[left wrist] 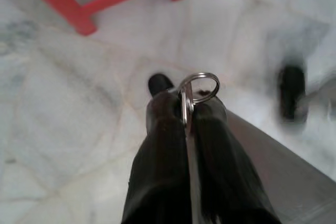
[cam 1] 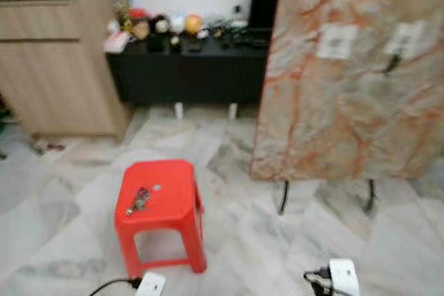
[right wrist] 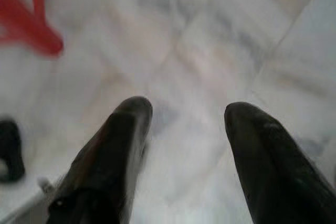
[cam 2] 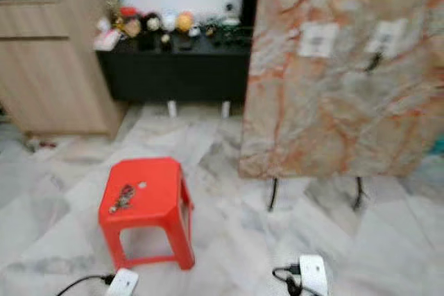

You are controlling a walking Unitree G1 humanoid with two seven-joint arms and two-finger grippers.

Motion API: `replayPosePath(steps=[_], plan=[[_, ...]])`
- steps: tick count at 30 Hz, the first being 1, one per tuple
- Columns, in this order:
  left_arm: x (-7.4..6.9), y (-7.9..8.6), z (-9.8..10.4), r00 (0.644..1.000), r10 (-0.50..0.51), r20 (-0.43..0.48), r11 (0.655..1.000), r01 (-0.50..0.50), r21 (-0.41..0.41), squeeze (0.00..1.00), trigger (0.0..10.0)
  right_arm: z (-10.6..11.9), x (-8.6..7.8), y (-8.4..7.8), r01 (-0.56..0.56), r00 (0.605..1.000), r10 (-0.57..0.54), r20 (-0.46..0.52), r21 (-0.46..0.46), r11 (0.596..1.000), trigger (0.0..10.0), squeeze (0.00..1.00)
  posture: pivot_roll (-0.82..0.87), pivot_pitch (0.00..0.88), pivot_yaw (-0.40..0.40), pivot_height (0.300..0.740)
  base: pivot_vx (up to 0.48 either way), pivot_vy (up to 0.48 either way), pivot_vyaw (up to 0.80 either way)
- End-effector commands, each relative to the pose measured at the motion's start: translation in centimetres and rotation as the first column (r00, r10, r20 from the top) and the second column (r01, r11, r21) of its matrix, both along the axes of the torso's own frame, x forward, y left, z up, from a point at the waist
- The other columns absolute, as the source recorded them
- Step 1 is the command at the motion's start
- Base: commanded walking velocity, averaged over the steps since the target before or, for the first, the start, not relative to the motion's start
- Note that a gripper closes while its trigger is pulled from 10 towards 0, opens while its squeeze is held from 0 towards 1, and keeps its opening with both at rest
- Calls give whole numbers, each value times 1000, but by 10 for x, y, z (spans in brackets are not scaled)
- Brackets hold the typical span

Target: Hang keys on a hook

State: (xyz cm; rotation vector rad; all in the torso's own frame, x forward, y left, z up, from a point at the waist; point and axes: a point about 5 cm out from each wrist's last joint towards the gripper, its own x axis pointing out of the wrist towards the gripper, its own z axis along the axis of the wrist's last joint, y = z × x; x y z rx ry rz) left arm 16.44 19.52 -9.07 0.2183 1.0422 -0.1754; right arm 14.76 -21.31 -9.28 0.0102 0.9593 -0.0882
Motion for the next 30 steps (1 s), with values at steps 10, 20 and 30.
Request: replayPosePath(steps=[10, 20, 30], plan=[[-26, 2, -11, 994, -11, -113, 1000, 14, 27, 0, 10000, 6, 14, -2, -13, 999, 14, 42, -18, 1000, 10000, 0, 65, 0, -40, 740, -279, 0, 0], [-31, 0, -13, 993, -4, -121, 1000, 7, 25, 0, 10000, 6, 12, -2, -12, 999, 13, 36, -23, 1000, 10000, 0, 67, 0, -42, 740, -278, 0, 0], [-33, 1, -13, 992, 5, -124, 1000, -1, 31, 0, 10000, 6, 13, -2, -8, 999, 9, 39, -18, 1000, 10000, 0, 75, 0, -44, 740, -277, 0, 0]])
